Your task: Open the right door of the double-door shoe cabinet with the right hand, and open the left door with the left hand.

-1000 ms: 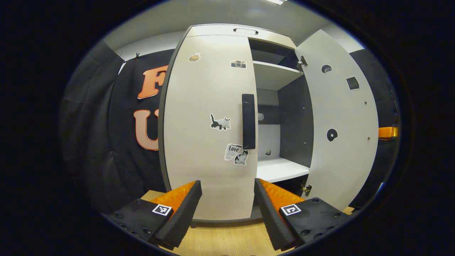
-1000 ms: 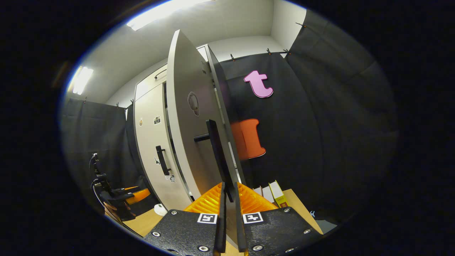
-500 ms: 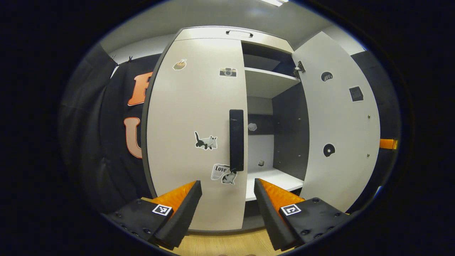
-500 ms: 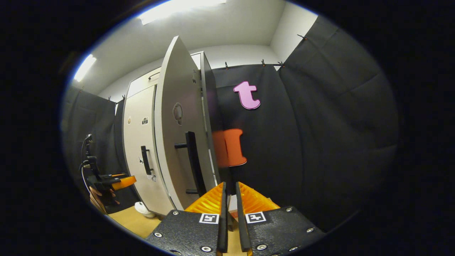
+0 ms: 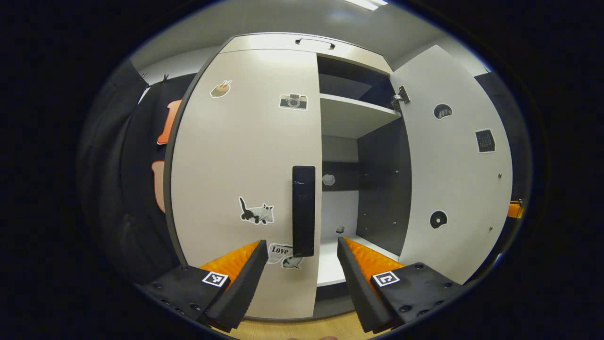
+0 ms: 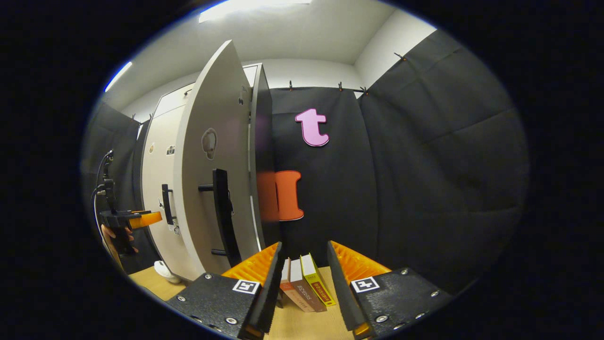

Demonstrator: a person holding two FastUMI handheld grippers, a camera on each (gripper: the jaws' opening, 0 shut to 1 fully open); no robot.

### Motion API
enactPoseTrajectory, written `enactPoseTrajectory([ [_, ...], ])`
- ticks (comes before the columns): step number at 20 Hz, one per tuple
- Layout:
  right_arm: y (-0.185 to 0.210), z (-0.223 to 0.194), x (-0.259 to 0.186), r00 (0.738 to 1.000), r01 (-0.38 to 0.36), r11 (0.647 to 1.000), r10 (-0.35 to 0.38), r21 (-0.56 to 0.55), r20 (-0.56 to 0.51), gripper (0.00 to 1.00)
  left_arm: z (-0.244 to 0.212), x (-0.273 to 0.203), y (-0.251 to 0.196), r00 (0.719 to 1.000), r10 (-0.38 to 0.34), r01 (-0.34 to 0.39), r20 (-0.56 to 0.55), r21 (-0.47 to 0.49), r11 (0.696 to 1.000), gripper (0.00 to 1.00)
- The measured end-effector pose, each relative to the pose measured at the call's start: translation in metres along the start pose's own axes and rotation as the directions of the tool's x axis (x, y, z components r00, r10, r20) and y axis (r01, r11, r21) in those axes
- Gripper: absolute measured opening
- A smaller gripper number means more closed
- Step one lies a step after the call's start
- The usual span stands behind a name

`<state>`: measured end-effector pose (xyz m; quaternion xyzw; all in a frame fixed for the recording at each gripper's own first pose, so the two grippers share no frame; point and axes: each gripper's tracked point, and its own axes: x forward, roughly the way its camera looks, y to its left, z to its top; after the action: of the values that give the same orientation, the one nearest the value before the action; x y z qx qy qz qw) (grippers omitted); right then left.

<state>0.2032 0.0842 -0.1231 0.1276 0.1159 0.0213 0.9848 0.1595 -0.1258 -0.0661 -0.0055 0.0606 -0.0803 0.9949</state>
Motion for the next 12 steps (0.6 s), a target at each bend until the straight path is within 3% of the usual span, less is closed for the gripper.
enactPoseTrajectory([
  [5, -0.003, -0.007, 0.003, 1.000, 0.005, 1.000, -0.005, -0.002, -0.016, 0.84, -0.008, 0.023, -0.007, 1.000, 0.011, -0.011, -0.020, 0.014, 1.000, 0.95],
  [6, -0.004, -0.009, 0.004, 1.000, 0.009, 1.000, -0.009, -0.009, -0.024, 0.79, -0.009, 0.026, -0.006, 1.000, 0.012, -0.011, -0.024, 0.013, 1.000, 0.95],
  [7, -0.005, -0.010, 0.003, 1.000, 0.013, 1.000, -0.013, -0.017, -0.029, 0.86, -0.011, 0.029, -0.006, 1.000, 0.013, -0.013, -0.026, 0.017, 1.000, 0.95],
  [8, -0.005, -0.010, 0.003, 1.000, 0.015, 1.000, -0.015, -0.022, -0.028, 0.81, -0.014, 0.033, -0.007, 0.999, 0.014, -0.013, -0.034, 0.023, 1.000, 0.95],
  [12, -0.003, -0.010, 0.006, 1.000, 0.007, 1.000, -0.008, -0.018, -0.021, 0.82, -0.022, 0.042, -0.005, 0.998, 0.026, -0.024, -0.058, 0.029, 0.999, 0.95],
])
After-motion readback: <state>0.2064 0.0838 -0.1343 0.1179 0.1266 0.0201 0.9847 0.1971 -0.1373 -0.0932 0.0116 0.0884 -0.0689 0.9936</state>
